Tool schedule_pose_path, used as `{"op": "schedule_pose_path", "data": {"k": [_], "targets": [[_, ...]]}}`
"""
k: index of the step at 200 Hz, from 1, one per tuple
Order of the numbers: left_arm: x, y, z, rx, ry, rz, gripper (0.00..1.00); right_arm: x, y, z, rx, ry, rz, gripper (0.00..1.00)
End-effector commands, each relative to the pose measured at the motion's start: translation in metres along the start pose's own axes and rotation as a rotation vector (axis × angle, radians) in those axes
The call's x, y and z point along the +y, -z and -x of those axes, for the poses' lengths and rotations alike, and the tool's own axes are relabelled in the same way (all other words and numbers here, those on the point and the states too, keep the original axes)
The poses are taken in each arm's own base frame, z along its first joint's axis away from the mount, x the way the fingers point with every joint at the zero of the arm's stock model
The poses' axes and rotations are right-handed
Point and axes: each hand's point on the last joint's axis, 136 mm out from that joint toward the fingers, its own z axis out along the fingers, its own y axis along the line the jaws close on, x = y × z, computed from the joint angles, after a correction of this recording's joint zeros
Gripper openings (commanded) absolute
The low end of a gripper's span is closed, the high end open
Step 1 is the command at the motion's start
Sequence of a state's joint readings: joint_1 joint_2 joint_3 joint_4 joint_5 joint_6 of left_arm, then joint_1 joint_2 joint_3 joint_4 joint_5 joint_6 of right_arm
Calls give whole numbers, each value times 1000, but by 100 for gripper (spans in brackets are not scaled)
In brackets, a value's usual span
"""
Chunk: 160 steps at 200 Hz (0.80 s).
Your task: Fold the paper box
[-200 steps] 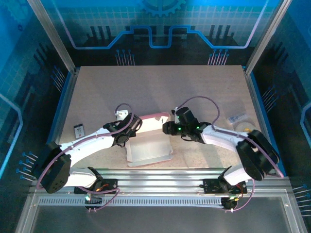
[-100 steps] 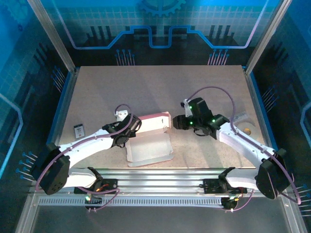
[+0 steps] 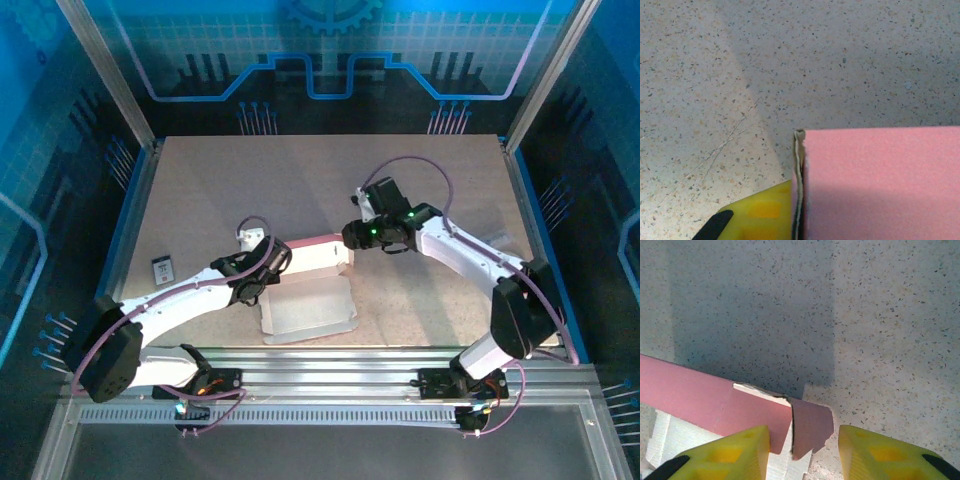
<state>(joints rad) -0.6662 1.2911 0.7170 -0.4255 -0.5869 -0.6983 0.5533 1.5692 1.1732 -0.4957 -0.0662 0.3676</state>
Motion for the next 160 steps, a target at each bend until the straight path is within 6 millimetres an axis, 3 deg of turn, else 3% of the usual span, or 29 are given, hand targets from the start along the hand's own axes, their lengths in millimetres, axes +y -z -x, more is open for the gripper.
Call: {"op": "schedule_pose_path", "data": {"k": [1, 70, 110, 160], "targets": [[1, 5, 1, -11, -13, 6, 12, 4, -4, 0, 26, 31, -9, 39], [0, 7, 6, -19, -15, 20, 12, 25, -8, -17, 50, 88, 20, 13], [1, 9, 8, -32, -2, 37, 12, 33, -8, -29, 60, 108, 16, 9], [-1, 14, 13, -58, 15, 44, 12, 46, -7, -28, 55, 120, 29, 9]]}}
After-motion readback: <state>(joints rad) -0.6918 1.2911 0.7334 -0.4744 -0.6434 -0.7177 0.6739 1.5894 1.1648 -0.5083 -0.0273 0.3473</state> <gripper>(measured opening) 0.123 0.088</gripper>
